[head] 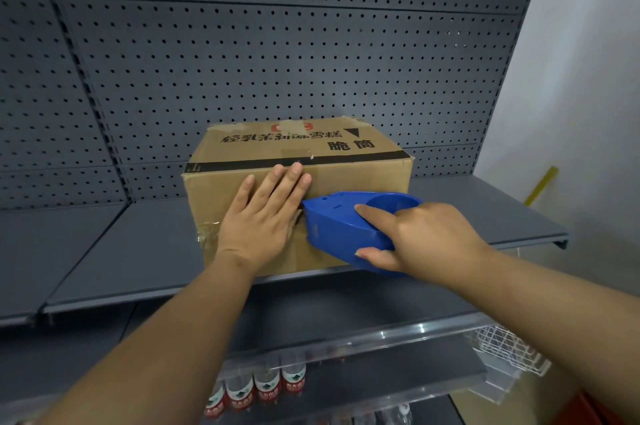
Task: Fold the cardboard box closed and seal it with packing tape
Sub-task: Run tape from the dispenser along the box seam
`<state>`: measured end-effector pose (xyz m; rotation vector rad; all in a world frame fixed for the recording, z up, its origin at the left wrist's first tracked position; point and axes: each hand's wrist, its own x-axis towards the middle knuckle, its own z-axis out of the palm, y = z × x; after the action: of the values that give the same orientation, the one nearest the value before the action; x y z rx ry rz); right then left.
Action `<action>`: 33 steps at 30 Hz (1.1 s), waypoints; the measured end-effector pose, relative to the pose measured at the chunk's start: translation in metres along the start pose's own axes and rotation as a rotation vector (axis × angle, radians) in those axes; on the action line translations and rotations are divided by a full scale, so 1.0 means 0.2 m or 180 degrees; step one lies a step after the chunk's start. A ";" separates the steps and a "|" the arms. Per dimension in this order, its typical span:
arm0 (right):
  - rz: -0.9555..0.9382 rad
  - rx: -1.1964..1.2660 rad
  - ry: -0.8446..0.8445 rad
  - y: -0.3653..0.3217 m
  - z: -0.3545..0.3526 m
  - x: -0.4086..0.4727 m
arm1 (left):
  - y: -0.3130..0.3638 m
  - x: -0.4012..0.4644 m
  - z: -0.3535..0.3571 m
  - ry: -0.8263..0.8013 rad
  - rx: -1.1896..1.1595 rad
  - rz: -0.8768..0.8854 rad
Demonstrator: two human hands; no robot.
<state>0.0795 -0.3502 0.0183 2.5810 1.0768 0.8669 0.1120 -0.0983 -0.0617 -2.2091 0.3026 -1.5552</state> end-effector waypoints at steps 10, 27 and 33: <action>-0.0083 0.0336 0.0288 0.03 0.08 -0.01 | -0.01 0.00 0.01 0.0032 0.0078 0.0079; -0.0094 0.0594 -0.0228 0.17 0.04 -0.07 | -0.02 0.00 0.03 0.0206 0.0296 0.0162; -0.0044 0.0437 -0.0419 0.22 0.04 -0.10 | -0.02 0.00 0.02 0.0195 0.0313 0.0164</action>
<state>0.0984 -0.3955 0.0208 2.6944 1.1516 0.6302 0.1164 -0.0937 -0.0605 -2.0663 0.2925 -1.5780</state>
